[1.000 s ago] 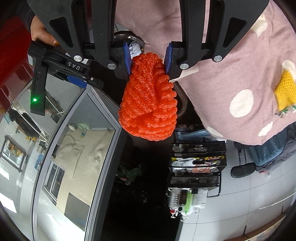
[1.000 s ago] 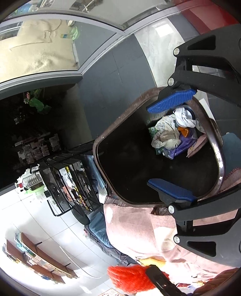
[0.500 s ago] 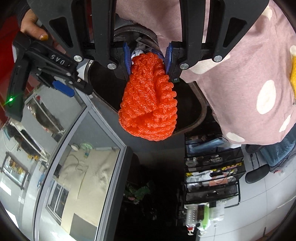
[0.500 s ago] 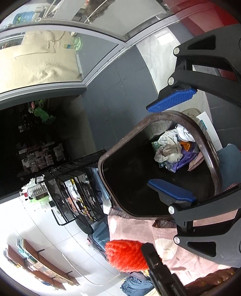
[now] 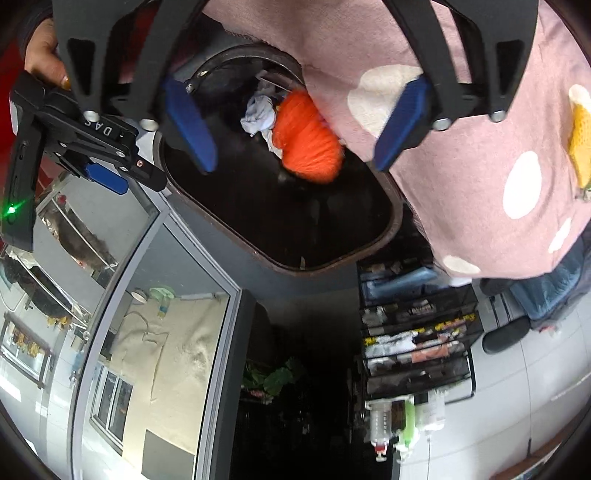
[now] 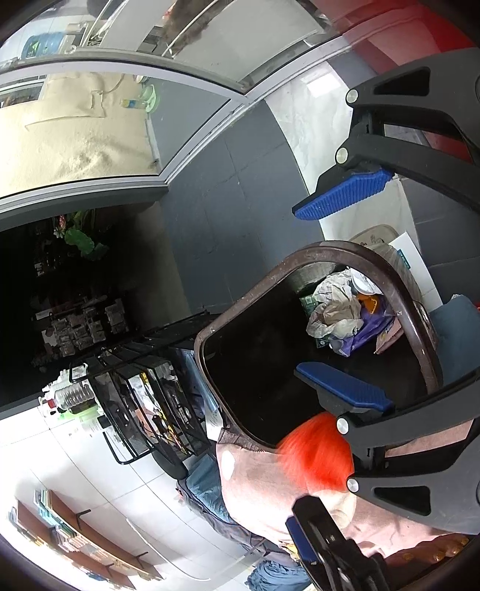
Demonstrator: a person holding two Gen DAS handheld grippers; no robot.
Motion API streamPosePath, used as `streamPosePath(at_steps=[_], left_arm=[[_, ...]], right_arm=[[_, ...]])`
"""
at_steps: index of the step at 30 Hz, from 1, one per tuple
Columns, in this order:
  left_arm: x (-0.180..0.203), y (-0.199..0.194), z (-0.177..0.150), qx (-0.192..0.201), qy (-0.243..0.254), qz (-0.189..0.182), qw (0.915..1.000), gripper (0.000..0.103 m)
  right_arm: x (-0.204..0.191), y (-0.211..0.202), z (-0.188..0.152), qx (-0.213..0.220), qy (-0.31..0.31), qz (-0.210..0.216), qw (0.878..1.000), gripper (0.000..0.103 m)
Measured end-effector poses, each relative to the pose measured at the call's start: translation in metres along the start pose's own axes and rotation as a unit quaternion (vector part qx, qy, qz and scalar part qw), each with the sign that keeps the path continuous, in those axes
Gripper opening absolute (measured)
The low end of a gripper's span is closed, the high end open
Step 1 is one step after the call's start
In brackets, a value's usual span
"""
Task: Collect trash
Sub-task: 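Lower the red foam net into the brown bin and open the left tool, then move both open tools back over the bed toward the yellow foam net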
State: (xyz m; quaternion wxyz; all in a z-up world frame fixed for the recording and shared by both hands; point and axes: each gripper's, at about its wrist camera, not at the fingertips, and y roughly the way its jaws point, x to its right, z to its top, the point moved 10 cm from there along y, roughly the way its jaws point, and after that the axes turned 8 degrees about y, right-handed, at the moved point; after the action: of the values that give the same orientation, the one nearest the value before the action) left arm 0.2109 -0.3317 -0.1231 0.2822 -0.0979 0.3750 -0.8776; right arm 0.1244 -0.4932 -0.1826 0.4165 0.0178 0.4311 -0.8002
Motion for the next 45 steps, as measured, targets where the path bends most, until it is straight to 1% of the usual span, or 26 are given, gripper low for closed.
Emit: streamPosePath(at_steps=[2,4,14,19,22,27,28,31,35,38,40,41,43,45], left_arm=[[-0.001,-0.004,0.002,0.008,0.006,0.003,0.9999,0.096],[-0.001,-0.008,0.003,0.016,0.011,0.007,0.9998,0.097],[-0.01,-0.029,0.007,0.05,-0.002,0.008,0.9987,0.097],[-0.02,-0.051,0.003,0.073,-0.016,0.019,0.997,0.097],[-0.028,-0.065,-0.001,0.087,-0.026,0.032,0.9953,0.097],[-0.051,-0.089,-0.014,0.103,-0.037,0.073,0.9913,0.098],[-0.056,-0.093,-0.018,0.104,-0.04,0.082,0.9904,0.098],[-0.074,-0.103,-0.032,0.1,-0.046,0.111,0.9877,0.098],[-0.099,-0.115,-0.055,0.089,-0.063,0.137,0.9846,0.098],[-0.121,-0.123,-0.071,0.081,-0.09,0.15,0.9813,0.098],[-0.136,-0.128,-0.083,0.074,-0.111,0.158,0.9783,0.098],[-0.145,-0.131,-0.09,0.071,-0.124,0.163,0.9763,0.098],[-0.163,-0.136,-0.104,0.063,-0.149,0.171,0.9719,0.098],[-0.182,-0.142,-0.12,0.055,-0.176,0.183,0.9657,0.097]], right_arm=[[0.001,0.0,0.0,0.001,0.001,-0.001,1.0,0.084],[0.001,0.0,0.001,0.002,0.001,-0.003,1.0,0.085],[-0.005,-0.001,0.001,0.004,-0.004,0.0,1.0,0.088],[-0.017,-0.002,0.002,0.005,-0.009,0.01,1.0,0.088],[-0.031,-0.003,0.002,0.007,-0.02,0.022,1.0,0.088],[-0.063,-0.007,0.001,0.01,-0.043,0.05,0.998,0.088],[-0.075,-0.007,0.0,0.011,-0.05,0.059,0.997,0.088],[-0.102,-0.009,-0.005,0.008,-0.072,0.082,0.994,0.089],[-0.139,-0.013,-0.014,0.005,-0.1,0.112,0.989,0.089],[-0.174,-0.018,-0.023,0.001,-0.128,0.14,0.982,0.089],[-0.191,-0.021,-0.028,0.001,-0.141,0.152,0.978,0.089],[-0.206,-0.024,-0.031,0.003,-0.155,0.165,0.974,0.089],[-0.223,-0.025,-0.037,0.001,-0.168,0.177,0.97,0.09],[-0.247,-0.026,-0.045,-0.009,-0.188,0.196,0.962,0.09]])
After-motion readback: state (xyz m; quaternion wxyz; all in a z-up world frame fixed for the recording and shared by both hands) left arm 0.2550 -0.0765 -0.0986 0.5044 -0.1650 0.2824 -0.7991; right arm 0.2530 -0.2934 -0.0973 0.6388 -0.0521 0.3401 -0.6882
